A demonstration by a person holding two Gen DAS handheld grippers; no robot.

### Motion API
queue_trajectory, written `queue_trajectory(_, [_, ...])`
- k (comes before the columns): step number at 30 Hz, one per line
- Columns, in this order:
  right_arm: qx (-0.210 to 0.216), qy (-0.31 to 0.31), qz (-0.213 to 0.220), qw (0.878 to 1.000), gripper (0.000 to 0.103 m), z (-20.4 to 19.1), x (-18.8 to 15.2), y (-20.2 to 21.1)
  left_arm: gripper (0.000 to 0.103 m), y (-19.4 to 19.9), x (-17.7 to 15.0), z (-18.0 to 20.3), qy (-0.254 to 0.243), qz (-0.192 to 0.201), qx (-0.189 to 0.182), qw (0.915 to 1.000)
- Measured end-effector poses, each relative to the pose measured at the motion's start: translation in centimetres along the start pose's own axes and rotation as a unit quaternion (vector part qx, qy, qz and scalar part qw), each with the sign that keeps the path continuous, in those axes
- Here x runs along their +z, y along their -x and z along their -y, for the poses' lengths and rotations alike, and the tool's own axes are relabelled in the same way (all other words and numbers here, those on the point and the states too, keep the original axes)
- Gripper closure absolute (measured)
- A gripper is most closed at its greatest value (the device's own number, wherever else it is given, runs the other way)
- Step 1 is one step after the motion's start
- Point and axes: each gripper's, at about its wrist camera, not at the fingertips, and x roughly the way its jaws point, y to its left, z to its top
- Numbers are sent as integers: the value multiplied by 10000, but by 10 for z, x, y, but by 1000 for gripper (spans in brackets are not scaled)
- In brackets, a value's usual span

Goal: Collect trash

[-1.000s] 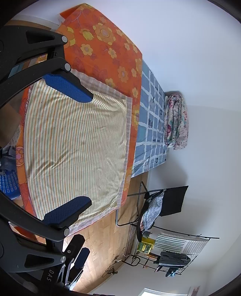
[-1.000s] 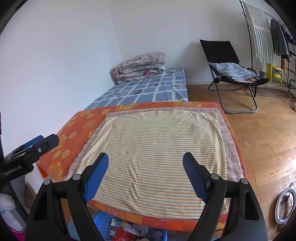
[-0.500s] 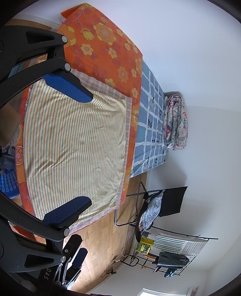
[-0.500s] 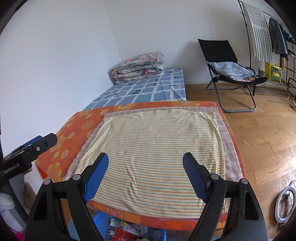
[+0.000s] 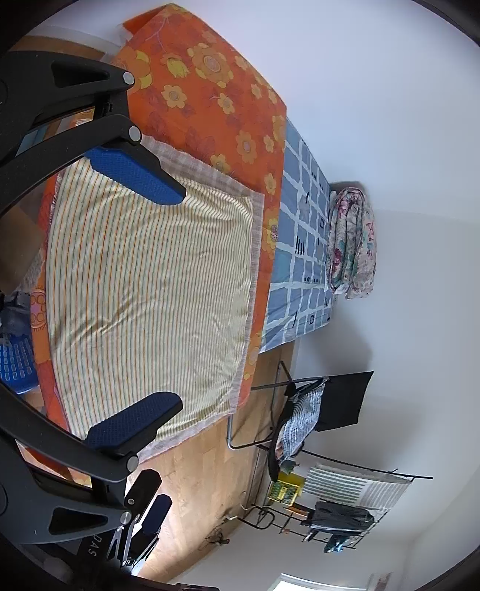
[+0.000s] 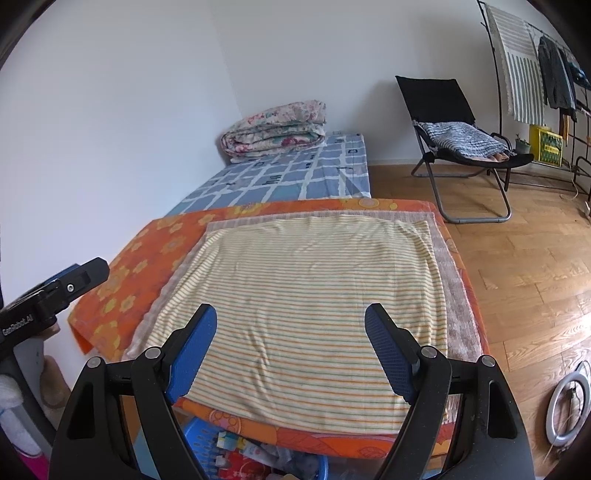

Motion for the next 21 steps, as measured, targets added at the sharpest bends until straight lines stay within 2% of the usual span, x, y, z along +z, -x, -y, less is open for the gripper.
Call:
queue_trajectory(8, [-9, -311, -120, 9994, 21, 12, 0, -7, 0, 2, 0, 0, -2, -18, -17, 10000])
queue_trajectory(21, [13, -181, -14, 9998, 21, 2, -2, -2, 0, 8, 3, 0, 58, -52, -57, 10000])
